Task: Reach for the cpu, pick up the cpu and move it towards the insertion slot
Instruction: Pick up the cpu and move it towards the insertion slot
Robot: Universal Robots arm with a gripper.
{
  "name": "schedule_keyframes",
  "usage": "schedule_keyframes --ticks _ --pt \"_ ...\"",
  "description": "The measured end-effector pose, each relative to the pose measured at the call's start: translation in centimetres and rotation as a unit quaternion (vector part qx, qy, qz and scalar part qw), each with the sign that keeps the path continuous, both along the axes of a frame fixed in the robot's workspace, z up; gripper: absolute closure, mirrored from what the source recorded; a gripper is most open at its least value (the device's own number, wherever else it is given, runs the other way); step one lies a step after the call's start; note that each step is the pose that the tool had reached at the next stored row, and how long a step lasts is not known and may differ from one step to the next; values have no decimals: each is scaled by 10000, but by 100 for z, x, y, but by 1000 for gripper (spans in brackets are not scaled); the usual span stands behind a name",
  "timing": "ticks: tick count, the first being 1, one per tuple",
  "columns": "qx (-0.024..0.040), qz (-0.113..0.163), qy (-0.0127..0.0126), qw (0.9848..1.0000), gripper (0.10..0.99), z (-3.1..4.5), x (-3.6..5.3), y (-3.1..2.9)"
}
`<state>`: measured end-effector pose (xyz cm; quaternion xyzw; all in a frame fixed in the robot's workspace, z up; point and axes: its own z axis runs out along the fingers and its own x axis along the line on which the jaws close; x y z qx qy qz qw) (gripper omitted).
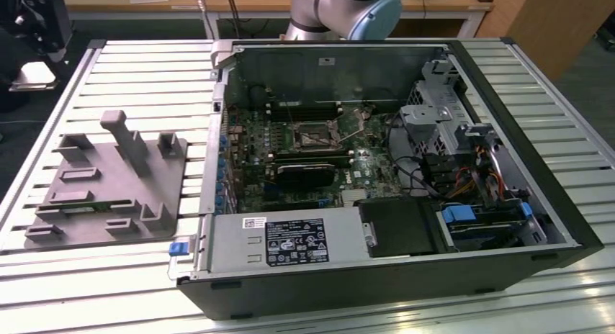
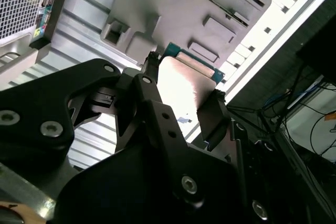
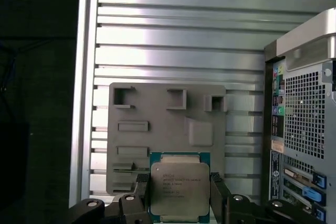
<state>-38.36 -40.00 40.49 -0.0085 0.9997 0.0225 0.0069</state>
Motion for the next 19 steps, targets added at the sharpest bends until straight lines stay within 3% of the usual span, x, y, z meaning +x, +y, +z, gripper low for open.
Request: schedule_keyframes --ticks 19 --pt "0 0 1 10000 545 1 463 0"
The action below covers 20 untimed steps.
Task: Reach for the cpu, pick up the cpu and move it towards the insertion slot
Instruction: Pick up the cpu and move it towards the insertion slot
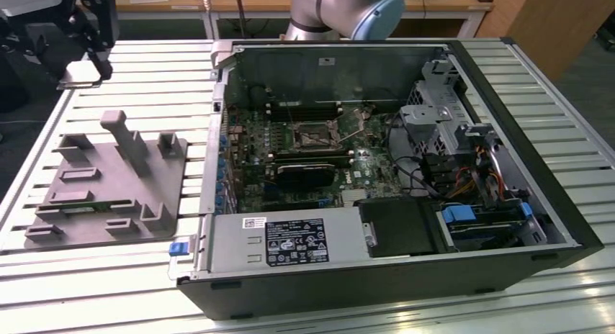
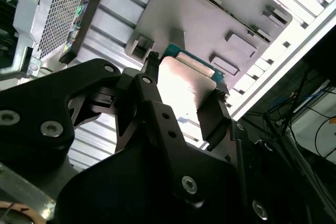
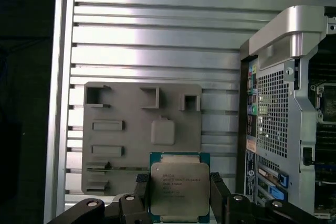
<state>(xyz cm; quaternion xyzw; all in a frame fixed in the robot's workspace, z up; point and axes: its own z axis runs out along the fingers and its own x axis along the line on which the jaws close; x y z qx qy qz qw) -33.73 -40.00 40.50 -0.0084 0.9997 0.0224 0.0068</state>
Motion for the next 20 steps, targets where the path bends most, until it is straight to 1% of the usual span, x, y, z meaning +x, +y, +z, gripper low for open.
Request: schedule_keyframes --ticks 11,20 --pt "0 0 0 10000 545 0 278 0" --pt "0 0 2 10000 545 0 558 0"
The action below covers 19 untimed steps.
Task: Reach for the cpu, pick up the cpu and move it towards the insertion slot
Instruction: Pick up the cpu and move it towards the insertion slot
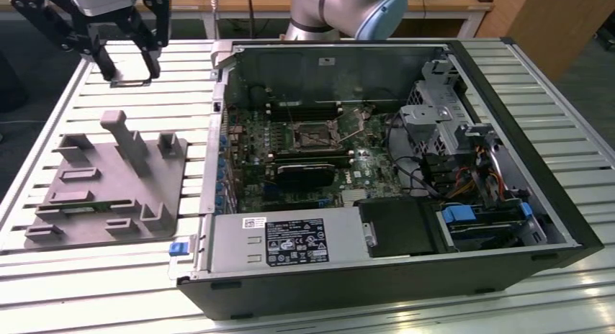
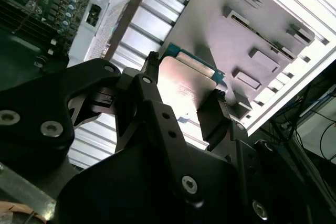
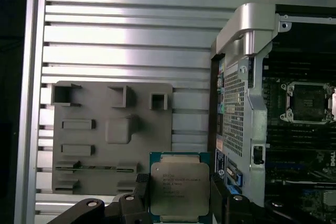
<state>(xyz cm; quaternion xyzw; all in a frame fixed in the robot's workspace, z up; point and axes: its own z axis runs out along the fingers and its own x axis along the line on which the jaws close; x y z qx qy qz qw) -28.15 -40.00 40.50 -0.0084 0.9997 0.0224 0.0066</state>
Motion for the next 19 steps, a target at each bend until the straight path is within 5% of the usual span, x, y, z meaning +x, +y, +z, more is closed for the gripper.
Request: schedule_keyframes --ticks 19 --pt "0 1 4 10000 545 0 519 0"
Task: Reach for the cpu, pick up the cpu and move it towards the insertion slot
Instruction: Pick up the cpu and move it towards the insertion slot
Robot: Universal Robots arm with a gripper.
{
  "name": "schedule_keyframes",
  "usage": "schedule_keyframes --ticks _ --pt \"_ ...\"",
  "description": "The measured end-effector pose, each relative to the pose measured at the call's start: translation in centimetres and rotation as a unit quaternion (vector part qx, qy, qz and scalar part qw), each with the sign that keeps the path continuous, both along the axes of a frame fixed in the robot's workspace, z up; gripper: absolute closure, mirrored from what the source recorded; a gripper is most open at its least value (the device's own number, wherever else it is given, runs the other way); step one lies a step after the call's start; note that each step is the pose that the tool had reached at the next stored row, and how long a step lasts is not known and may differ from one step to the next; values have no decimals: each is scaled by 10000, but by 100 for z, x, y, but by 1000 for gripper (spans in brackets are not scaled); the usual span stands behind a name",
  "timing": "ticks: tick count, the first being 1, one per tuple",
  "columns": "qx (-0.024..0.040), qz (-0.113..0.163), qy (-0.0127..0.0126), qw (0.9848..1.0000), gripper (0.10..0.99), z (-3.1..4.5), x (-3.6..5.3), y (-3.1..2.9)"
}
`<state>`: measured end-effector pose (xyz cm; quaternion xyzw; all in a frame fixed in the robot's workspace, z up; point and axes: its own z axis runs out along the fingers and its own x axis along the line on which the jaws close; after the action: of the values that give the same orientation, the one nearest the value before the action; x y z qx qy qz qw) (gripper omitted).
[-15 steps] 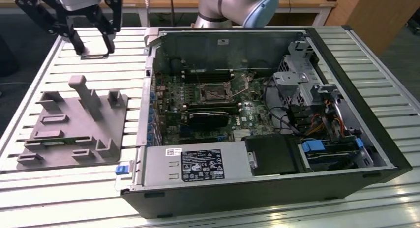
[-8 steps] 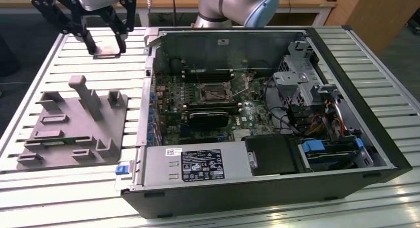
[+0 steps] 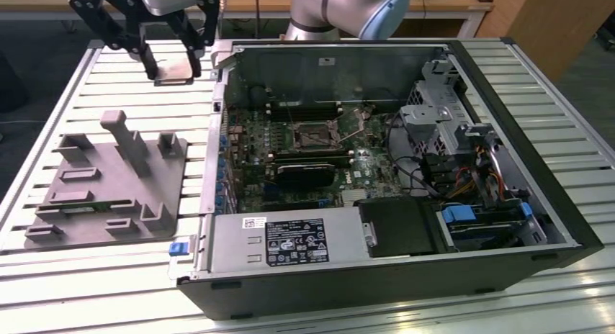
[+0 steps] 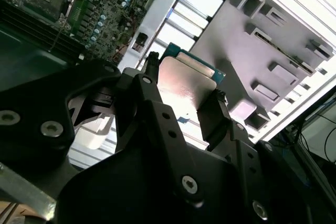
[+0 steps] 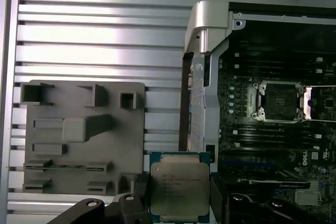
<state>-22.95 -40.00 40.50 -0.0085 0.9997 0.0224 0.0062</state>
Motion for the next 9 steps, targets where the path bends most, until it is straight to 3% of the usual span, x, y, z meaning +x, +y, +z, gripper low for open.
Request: schedule_keyframes --ticks 9 --pt "0 0 4 10000 545 0 292 0"
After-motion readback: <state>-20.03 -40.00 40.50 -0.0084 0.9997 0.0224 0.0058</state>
